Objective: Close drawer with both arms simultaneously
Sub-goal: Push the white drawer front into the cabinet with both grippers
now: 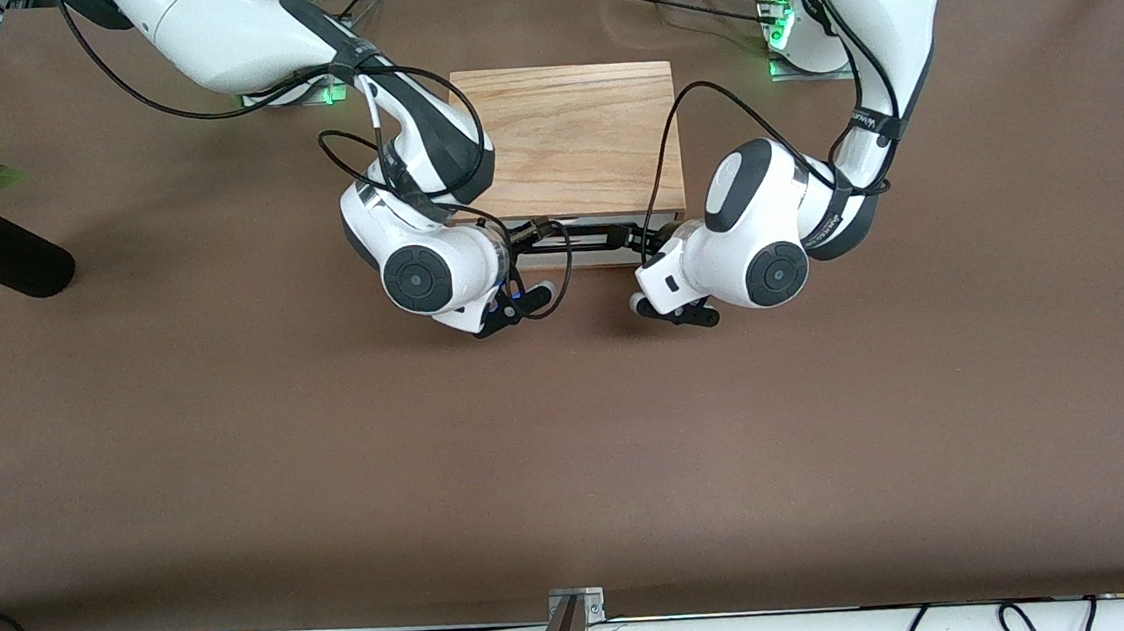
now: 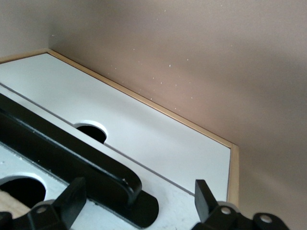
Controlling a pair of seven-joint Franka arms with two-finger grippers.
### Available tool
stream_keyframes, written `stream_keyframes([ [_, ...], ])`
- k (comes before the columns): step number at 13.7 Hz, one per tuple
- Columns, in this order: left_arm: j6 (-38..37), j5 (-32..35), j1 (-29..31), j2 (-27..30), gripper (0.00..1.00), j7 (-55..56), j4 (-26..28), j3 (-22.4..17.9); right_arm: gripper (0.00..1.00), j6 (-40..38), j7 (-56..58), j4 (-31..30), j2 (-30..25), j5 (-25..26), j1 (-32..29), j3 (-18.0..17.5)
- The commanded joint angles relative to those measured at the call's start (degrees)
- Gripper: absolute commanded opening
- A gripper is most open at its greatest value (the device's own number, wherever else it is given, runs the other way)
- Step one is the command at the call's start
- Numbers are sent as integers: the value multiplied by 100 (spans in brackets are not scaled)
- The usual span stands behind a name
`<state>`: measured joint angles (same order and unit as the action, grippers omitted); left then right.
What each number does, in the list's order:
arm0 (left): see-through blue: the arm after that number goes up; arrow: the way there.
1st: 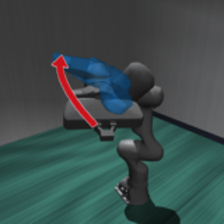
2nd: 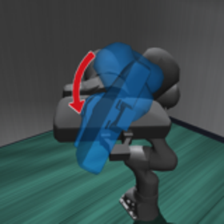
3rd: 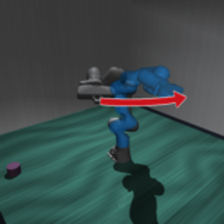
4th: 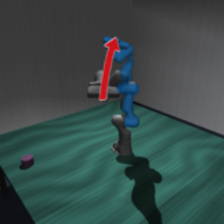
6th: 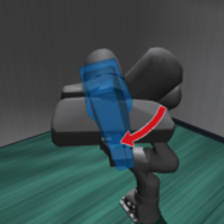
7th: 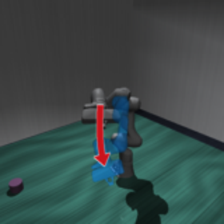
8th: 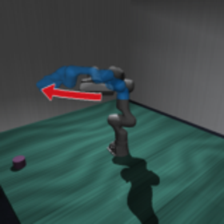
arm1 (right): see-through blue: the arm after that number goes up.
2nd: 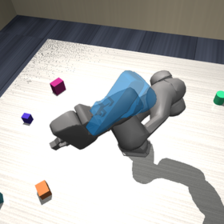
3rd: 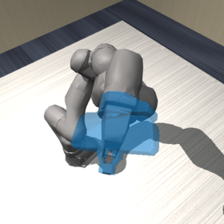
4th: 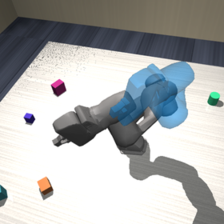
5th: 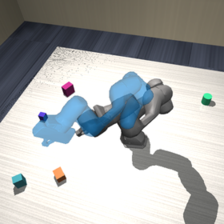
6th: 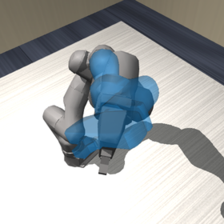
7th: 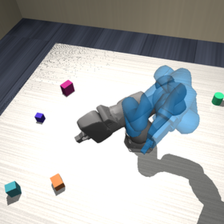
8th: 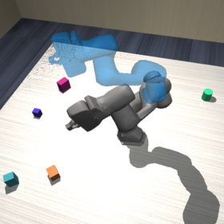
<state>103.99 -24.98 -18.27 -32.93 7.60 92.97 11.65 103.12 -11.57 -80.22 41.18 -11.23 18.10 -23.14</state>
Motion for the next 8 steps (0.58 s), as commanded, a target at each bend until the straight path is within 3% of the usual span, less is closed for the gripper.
stream_keyframes([
  [1,-115,-77,78,6,100,-57,-51,-23,100,-529,50,-73,-4,-107,-17,-77],
  [4,-159,-95,271,189,100,-66,-104,-14,100,-450,50,-20,-13,-90,-25,-77],
  [8,-1396,-60,692,260,100,-66,-1059,-31,100,-433,76,699,-74,-28,-183,-24],
])
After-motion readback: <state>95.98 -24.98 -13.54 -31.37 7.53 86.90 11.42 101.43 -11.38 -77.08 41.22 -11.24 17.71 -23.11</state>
